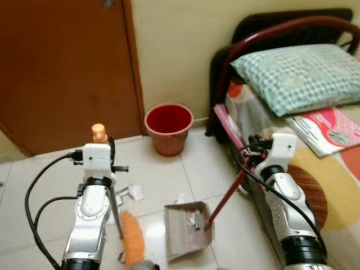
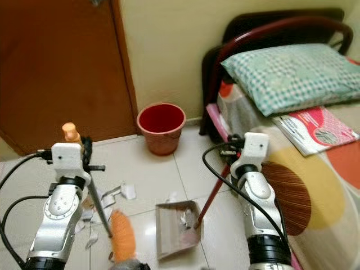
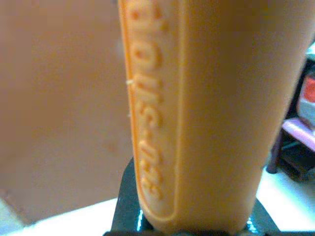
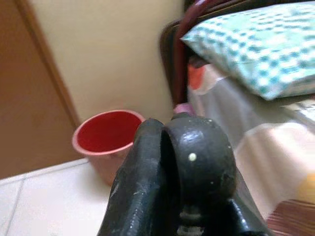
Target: Sweep floor
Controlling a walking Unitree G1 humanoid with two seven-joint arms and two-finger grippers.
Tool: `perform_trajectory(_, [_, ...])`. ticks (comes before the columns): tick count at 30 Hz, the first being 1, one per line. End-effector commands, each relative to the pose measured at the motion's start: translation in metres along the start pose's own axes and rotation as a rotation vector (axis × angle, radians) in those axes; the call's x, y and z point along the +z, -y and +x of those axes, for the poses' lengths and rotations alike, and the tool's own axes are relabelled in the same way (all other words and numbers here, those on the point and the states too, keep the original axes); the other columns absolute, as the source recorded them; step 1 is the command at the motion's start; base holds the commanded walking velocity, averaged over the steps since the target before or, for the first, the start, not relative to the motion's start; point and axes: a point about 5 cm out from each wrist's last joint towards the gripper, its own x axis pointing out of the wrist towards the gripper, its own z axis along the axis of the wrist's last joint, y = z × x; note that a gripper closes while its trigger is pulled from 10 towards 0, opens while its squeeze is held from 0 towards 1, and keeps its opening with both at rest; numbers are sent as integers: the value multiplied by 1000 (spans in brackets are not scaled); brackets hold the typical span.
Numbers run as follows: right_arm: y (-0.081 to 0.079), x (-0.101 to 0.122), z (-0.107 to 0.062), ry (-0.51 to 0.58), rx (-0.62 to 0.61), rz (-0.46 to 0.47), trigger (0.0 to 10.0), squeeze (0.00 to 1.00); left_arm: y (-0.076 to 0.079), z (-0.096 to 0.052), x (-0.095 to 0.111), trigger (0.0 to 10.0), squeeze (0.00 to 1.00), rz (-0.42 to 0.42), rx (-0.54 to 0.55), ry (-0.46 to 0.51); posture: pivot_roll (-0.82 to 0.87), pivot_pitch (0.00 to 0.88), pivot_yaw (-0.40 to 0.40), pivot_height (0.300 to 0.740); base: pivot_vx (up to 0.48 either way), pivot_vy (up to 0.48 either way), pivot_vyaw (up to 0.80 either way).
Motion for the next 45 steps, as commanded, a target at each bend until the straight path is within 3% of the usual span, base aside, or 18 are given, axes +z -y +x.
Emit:
perform_trajectory(1, [6, 8, 1, 35, -29, -5, 10000, 0, 9, 6, 10, 10000, 0, -7, -27, 55, -37, 0, -2, 740, 311, 0, 0])
perform_trajectory(9, [-8, 14, 3, 53, 10, -13, 10000, 0, 8, 13, 18, 10000, 0, -5, -36, 78, -55, 0, 27, 740, 324, 0, 0])
perform_trajectory(14, [-28, 4, -1, 32, 63, 2, 10000, 0, -3, 11, 18, 10000, 0, 21, -36, 73, -31, 0, 35, 740, 324, 0, 0])
perform_trajectory(16, [-29, 2, -1, 29, 64, 1, 10000, 0, -3, 10, 19, 10000, 0, 23, -38, 75, -27, 0, 30, 740, 322, 0, 0])
perform_trajectory(21, [-23, -1, -3, 1, 54, 16, 10000, 0, -2, 2, 17, 10000, 0, 8, -2, 60, 10, 29, -26, 740, 322, 0, 0])
perform_trajectory(29, [-20, 8, -1, 17, 34, 23, 10000, 0, 3, -6, 23, 10000, 0, -25, -1, 57, 3, 50, -15, 740, 327, 0, 0])
perform_trajectory(36, [-11, 5, 4, 9, 2, 32, 10000, 0, 3, 3, 26, 10000, 0, -25, -20, 62, 14, 38, -17, 740, 335, 0, 0])
perform_trajectory(45, [-13, 19, 17, 36, 28, 17, 10000, 0, 2, 18, 33, 10000, 0, -40, 8, 94, -14, 0, -45, 740, 346, 0, 0])
